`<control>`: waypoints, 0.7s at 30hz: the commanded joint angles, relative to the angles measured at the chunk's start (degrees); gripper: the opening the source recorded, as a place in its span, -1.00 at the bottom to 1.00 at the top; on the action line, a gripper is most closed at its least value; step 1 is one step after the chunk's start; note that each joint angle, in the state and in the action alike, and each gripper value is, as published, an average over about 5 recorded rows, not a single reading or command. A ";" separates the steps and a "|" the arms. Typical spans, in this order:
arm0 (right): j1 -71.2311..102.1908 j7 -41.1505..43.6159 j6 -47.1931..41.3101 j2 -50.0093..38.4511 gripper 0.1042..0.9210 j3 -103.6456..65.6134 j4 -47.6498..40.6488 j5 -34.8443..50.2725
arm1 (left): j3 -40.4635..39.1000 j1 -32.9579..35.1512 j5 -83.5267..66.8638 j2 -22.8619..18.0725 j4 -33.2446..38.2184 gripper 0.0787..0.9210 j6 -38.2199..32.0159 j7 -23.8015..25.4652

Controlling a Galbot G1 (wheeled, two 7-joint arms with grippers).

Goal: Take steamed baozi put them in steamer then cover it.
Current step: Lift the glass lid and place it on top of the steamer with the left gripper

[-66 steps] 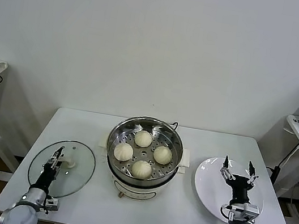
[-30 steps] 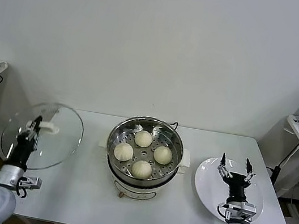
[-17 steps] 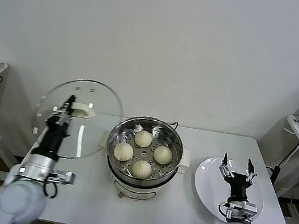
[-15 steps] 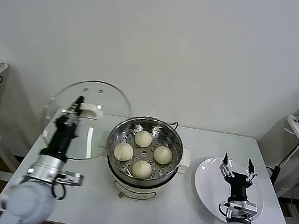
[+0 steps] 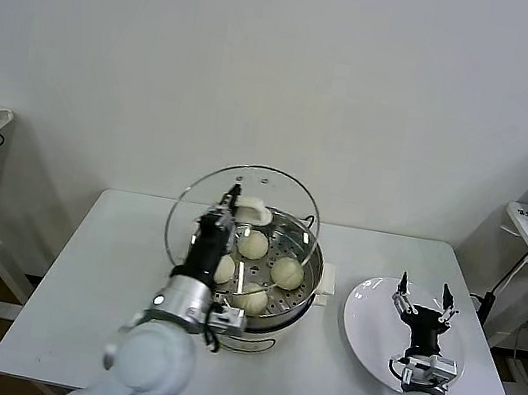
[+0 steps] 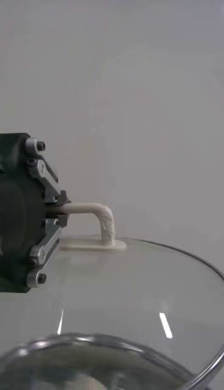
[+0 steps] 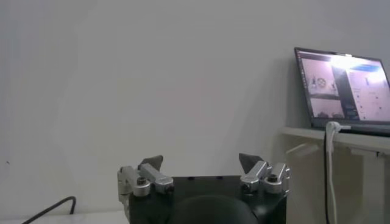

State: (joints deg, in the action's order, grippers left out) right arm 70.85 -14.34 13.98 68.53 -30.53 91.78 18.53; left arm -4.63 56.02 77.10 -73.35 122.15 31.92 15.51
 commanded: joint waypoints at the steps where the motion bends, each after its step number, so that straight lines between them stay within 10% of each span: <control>1: -0.14 0.00 0.05 0.33 0.76 -0.37 -0.51 -0.07 | -9.65 -7.18 5.16 -4.58 -9.36 -0.73 5.69 5.27; 21: -0.60 0.16 0.32 0.58 0.76 -0.37 -0.88 -0.12 | -7.87 -6.00 12.66 -5.23 -15.01 -0.73 3.30 6.40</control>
State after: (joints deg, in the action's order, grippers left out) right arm 70.29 -14.20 14.25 69.06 -30.89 91.00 18.44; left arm -11.82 50.57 86.84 -77.89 109.82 35.13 21.15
